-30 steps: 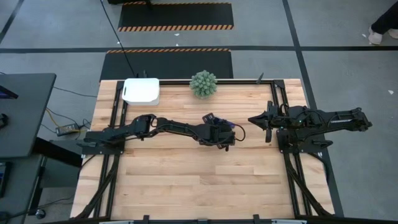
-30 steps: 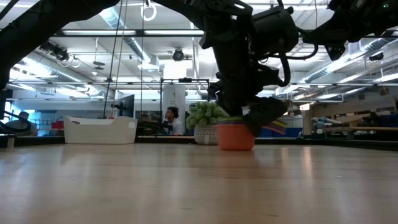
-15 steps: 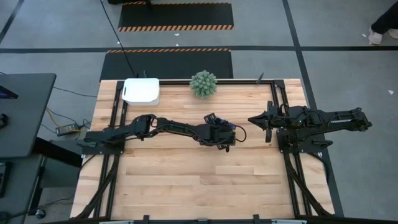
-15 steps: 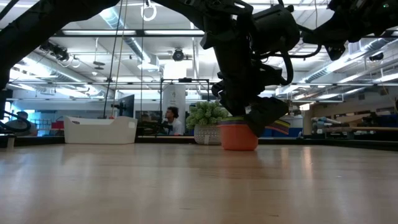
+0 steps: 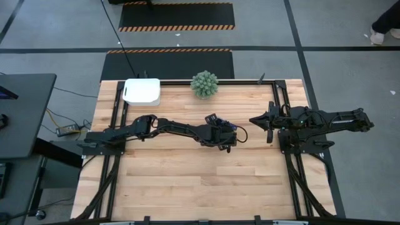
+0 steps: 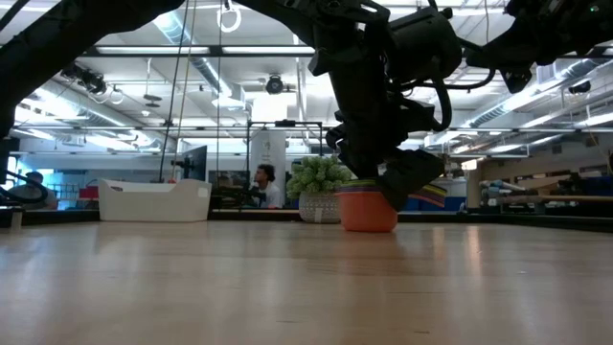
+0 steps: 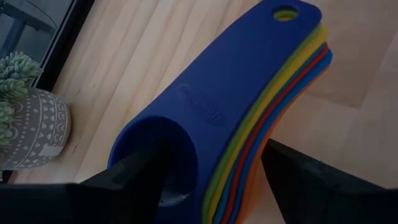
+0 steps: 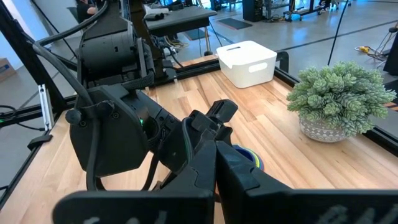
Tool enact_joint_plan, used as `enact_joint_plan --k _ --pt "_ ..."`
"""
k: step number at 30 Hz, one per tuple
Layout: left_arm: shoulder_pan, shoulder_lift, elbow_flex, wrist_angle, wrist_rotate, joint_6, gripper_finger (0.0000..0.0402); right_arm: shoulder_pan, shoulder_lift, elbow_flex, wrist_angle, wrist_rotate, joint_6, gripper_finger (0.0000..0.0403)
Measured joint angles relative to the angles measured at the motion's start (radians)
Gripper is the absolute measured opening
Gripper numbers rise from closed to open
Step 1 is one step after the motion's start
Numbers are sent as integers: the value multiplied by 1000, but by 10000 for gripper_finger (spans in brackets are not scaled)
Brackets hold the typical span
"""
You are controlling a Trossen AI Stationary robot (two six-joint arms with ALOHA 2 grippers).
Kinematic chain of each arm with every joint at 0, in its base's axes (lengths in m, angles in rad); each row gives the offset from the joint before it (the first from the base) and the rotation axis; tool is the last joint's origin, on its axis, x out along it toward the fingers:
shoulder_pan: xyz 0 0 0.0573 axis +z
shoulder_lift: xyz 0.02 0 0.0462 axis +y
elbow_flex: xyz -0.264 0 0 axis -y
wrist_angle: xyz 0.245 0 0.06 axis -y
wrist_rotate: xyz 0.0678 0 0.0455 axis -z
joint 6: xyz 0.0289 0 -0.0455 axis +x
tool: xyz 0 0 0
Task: Nest measuring cups in basket
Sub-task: Put the nested measuring cups into the white bin
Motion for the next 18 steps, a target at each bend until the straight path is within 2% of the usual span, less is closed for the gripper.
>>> enact_joint_plan --k 4,13,18 --pt "0 0 0 -1 -3 -1 248 0 0 0 0 0 0 14" --pt "-1 0 0 2 8 41 165 0 0 0 0 0 0 14" --pt "-1 0 0 0 11 61 140 0 0 0 0 0 0 14"
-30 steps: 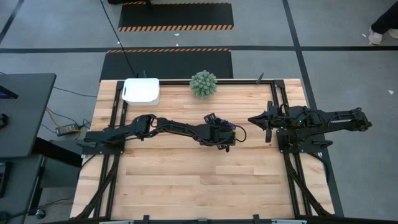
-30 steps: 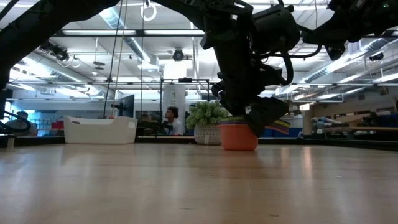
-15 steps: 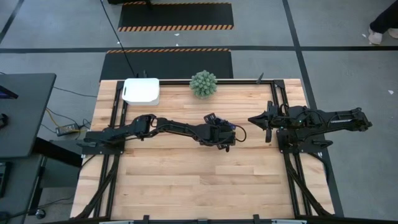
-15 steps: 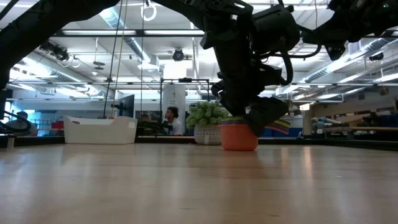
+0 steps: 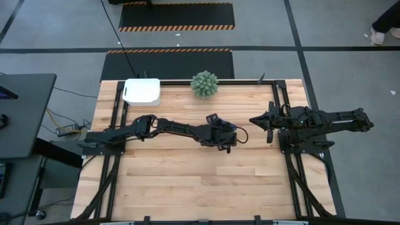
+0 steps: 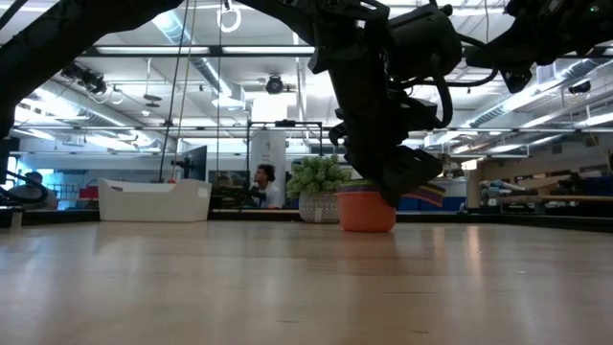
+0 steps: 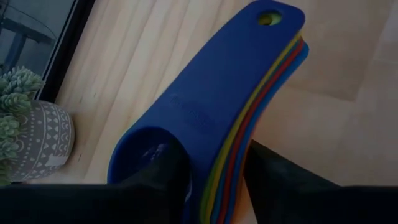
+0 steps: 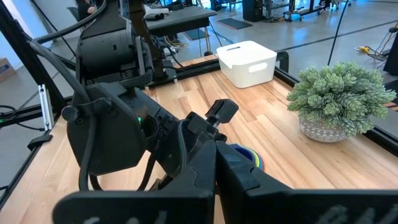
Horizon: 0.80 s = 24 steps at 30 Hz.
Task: Nest measuring cups in basket
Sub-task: Put the nested measuring cups into the white bin
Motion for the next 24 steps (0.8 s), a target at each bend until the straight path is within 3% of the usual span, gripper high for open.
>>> enact_joint_plan --k 16,24 --pt "14 -5 1 -4 52 5 131 0 0 0 0 0 0 14" --pt "35 -32 0 -27 129 -4 128 0 0 0 0 0 0 14"
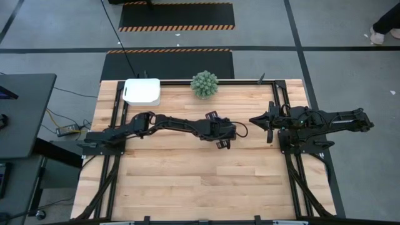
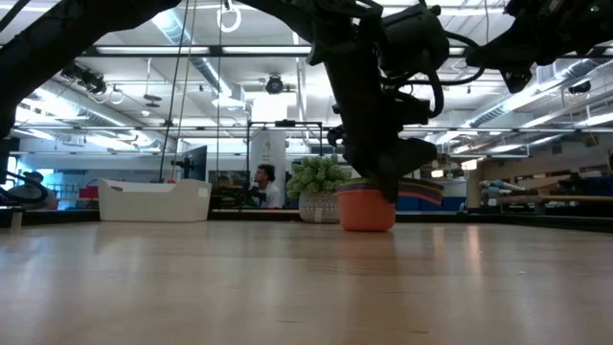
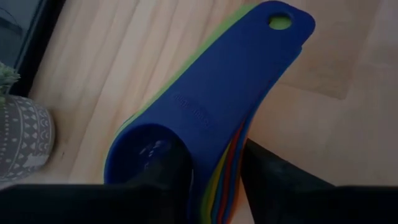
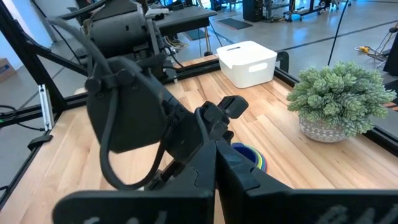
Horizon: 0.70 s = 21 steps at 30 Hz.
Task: Nest measuring cups in basket
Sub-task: Put the nested measuring cups into the white bin
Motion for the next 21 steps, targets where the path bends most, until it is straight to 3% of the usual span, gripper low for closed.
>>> enact_joint_plan --k 7,21 --pt "23 -11 0 -11 61 3 107 0 0 0 2 0 0 14" --pt "33 -13 0 -19 66 33 101 0 0 0 7 0 0 14"
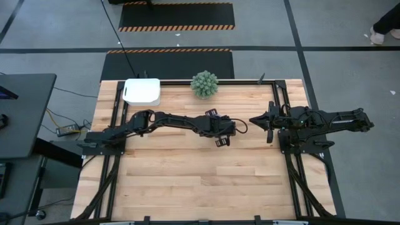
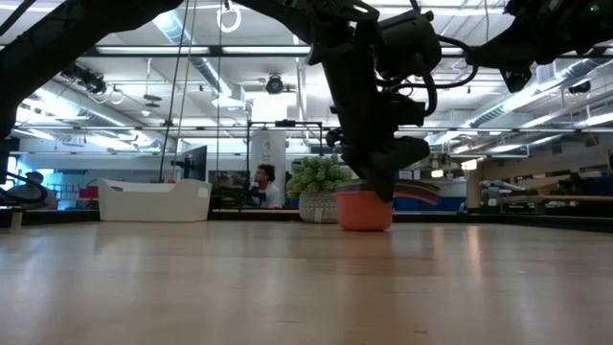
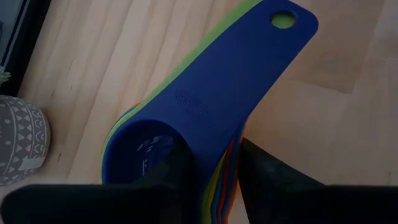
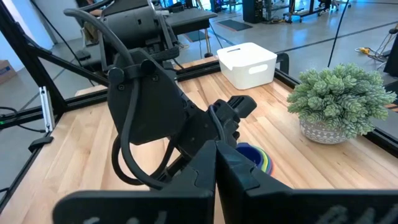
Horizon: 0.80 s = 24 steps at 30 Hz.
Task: Nest measuring cups in basket
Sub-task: Put the nested measuring cups into the white bin
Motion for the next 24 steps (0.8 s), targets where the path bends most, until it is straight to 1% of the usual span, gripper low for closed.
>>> enact_joint_plan --k 9,24 --pt "0 -25 -2 -74 18 16 101 0 0 0 0 0 0 14" --pt "0 -67 -1 -103 6 14 101 0 0 0 9 0 0 14"
